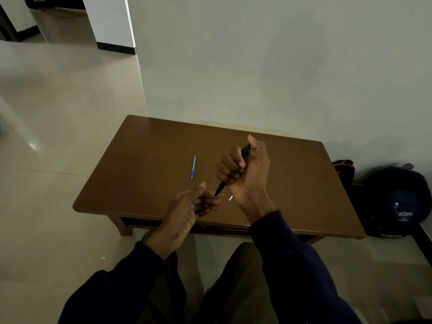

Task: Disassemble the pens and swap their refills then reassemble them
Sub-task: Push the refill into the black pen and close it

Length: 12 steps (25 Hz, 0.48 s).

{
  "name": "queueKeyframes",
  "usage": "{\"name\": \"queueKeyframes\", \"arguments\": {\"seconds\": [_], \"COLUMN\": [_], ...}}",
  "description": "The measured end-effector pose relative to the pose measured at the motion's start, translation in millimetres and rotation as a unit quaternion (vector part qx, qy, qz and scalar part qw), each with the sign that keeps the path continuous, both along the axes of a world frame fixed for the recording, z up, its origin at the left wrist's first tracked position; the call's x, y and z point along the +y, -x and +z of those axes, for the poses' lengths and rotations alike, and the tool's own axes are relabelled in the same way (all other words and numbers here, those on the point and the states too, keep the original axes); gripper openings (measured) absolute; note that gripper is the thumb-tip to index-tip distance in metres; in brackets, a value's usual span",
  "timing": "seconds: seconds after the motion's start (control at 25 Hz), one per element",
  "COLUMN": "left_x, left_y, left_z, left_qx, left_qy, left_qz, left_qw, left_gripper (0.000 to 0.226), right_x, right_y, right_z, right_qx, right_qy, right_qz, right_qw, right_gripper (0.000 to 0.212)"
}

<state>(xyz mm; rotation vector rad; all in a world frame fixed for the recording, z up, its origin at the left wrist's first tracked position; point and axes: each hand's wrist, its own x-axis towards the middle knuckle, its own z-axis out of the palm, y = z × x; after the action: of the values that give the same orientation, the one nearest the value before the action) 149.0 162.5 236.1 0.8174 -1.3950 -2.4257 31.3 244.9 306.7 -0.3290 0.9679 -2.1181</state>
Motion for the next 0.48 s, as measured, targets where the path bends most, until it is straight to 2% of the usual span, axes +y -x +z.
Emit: {"name": "queueKeyframes", "arguments": {"seconds": [0.48], "left_x": [-2.3], "left_y": [-9.6], "left_z": [-0.6], "left_qx": [0.002], "left_qy": [-0.009], "left_qz": [-0.014], "left_qw": [1.000], "left_gripper": [0.039], "right_x": [1.9], "right_y": [0.5], "right_z": [-10.2], "right_qx": [-0.035], "right_qy": [0.034], "right_qz": [0.002], "right_qw": [0.999], "right_gripper": [0.062]}}
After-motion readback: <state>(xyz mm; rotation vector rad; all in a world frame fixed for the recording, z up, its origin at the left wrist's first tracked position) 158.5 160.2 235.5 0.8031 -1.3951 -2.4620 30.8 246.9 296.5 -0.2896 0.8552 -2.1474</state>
